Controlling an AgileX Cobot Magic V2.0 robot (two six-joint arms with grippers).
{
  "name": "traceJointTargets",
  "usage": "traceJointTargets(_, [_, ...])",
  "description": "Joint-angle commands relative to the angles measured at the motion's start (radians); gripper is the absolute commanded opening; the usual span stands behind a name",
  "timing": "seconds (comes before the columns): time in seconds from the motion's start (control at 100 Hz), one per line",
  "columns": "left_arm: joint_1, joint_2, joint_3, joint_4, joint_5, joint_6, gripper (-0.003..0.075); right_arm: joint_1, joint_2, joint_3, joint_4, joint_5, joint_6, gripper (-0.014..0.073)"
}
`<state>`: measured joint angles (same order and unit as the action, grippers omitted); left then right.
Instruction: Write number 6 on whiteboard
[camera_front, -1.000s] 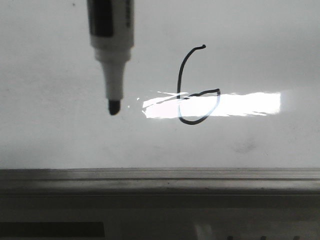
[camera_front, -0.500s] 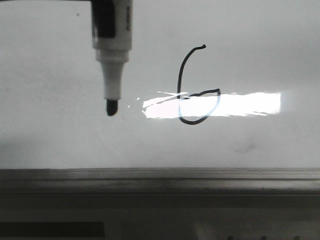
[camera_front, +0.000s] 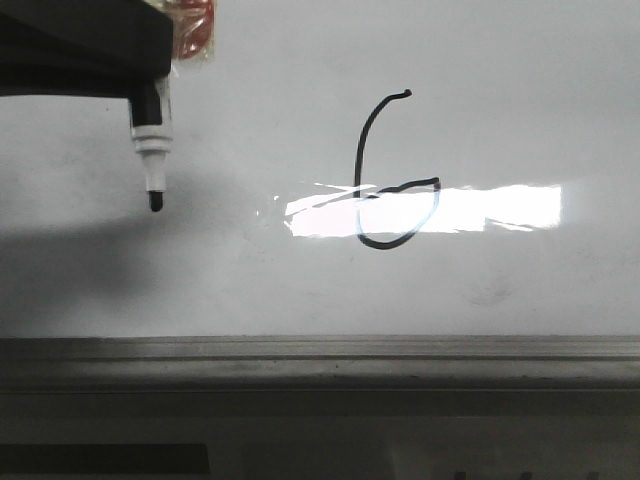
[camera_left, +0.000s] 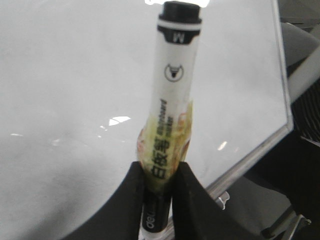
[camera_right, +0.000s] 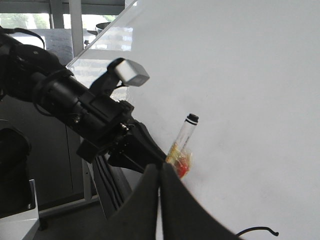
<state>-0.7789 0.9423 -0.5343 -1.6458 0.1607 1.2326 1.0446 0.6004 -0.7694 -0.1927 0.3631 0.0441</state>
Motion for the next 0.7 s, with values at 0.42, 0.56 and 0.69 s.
traceJointTargets(0.42, [-0.026, 0.154, -0.059, -0.116, -0.223, -0.014, -0.0021, -0.007, -0.012, -0.034, -0.004, -0.042, -0.010, -0.0064])
traceJointTargets(0.56, [-0.117, 0.163, -0.090, -0.120, -0.362, -0.002, -0.0021, -0.007, -0.012, -0.034, -0.004, -0.034, -0.010, -0.0064])
traceJointTargets(0.69, [-0.210, 0.207, -0.116, -0.210, -0.481, -0.002, -0.0021, -0.007, -0.012, -0.033, -0.004, -0.031, -0.010, -0.0064])
